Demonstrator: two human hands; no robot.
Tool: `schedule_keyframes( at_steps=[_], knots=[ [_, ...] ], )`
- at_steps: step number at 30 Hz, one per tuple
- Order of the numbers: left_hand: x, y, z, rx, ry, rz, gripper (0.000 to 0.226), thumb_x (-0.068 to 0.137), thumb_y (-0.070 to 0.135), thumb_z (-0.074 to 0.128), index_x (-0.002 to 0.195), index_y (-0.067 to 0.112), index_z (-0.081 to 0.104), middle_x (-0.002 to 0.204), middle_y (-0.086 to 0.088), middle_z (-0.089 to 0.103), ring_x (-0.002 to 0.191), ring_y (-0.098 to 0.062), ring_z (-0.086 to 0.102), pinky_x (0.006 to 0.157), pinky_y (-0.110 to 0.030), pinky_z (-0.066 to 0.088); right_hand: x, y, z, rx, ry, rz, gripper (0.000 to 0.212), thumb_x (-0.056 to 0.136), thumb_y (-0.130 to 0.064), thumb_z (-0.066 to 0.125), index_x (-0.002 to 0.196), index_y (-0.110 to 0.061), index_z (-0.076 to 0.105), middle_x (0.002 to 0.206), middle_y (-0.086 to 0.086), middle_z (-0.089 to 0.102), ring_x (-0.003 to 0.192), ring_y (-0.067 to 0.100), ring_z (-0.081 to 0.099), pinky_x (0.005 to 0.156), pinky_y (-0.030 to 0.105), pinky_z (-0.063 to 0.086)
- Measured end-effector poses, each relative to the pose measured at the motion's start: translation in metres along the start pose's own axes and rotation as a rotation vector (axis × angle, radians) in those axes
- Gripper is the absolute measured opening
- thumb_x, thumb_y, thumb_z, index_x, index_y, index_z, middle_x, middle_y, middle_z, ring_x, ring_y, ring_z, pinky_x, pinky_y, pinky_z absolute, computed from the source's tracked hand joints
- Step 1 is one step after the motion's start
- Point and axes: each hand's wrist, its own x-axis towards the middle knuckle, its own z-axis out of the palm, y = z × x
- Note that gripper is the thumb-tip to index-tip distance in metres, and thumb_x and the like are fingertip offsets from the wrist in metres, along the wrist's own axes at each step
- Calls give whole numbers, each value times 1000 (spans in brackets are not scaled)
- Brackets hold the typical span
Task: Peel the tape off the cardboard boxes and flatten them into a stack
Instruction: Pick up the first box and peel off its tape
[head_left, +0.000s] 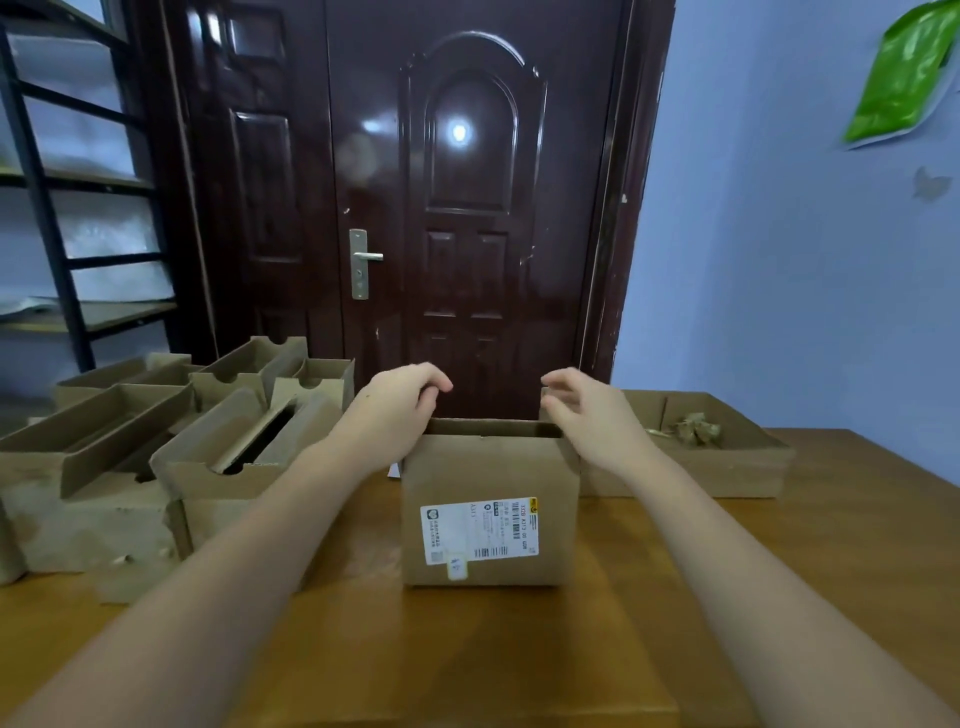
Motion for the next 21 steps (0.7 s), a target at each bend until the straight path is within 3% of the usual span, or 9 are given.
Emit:
schedule_keyframes(
  at_steps=[4,8,11,13,16,21],
  knots=[
    [4,-20,-1,-8,-286,-74,27,110,20,42,128,29,60,123,10,65,118,-10,60,91,-18,43,10,6,4,-137,-183,10,32,99,-28,63,131,-23,65,129,-4,67,118,15,61,100,32,49],
    [-4,-30,-6,-33,-344,-100,24,109,28,47,131,35,55,123,13,63,111,-3,59,86,-14,46,12,16,-3,-97,-248,-13,41,94,-44,68,132,-29,64,129,-11,63,116,8,57,93,22,41],
    [-9,-34,-11,-46,-423,-128,32,106,46,47,138,39,51,118,14,62,104,-4,61,90,-26,52,8,24,-12,-55,-355,-12,61,89,-61,66,143,-35,54,140,-14,55,125,7,51,101,27,43],
    [-13,-36,-15,-81,-483,-142,47,102,58,47,146,41,45,128,16,58,113,-4,57,95,-26,47,3,30,-14,-13,-388,8,72,83,-73,64,145,-40,49,145,-13,52,130,11,49,108,34,44],
    [-18,-41,-18,-141,-554,-164,72,89,75,46,154,46,33,154,23,35,140,-10,40,107,-26,32,-6,37,-13,72,-362,24,85,72,-85,62,145,-43,47,148,-12,50,134,12,48,114,40,41],
    [-24,-42,-15,-146,-623,-173,91,83,82,44,161,44,15,169,23,2,155,-10,15,116,-31,20,-21,46,-3,177,-310,22,93,68,-89,61,148,-45,43,156,-23,39,141,6,39,116,36,36]
  ],
)
